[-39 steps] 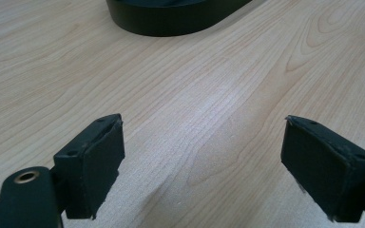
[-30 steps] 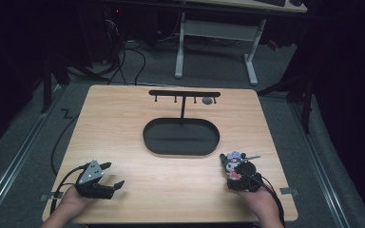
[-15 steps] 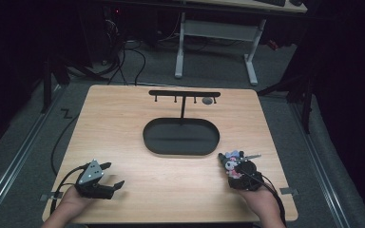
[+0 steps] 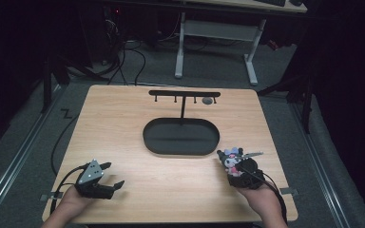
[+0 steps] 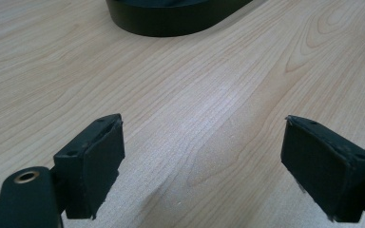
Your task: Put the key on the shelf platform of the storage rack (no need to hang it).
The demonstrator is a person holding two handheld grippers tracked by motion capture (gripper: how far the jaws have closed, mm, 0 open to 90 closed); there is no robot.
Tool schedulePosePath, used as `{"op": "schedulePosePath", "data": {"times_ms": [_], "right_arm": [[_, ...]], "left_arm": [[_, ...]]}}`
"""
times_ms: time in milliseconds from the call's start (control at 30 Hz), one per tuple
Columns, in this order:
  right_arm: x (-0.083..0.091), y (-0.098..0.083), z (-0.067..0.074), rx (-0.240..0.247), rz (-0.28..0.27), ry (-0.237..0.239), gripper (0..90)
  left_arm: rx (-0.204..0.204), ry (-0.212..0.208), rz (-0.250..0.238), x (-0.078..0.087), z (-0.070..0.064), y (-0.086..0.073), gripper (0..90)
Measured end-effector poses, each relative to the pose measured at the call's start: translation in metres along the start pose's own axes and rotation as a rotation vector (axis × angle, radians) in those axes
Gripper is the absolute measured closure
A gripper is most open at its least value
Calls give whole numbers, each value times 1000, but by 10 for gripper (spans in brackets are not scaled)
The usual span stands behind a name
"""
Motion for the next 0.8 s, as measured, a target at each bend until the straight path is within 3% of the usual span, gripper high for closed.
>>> {"op": "schedulePosePath", "data": {"times_ms": [800], "right_arm": [[12,14,10,15,-47,21,475]], "left_arm": [[1,-1,0,0,0,0,154]]}}
Point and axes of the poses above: each handheld gripper's, and its own axes: x roughly backward along the jaws, y roughly out of its top, z roughly to its left, the point moved 9 cm from there along -x, roughly forward along the jaws, and after that the axes turned 10 degrees about y, right-handed, at the moved point
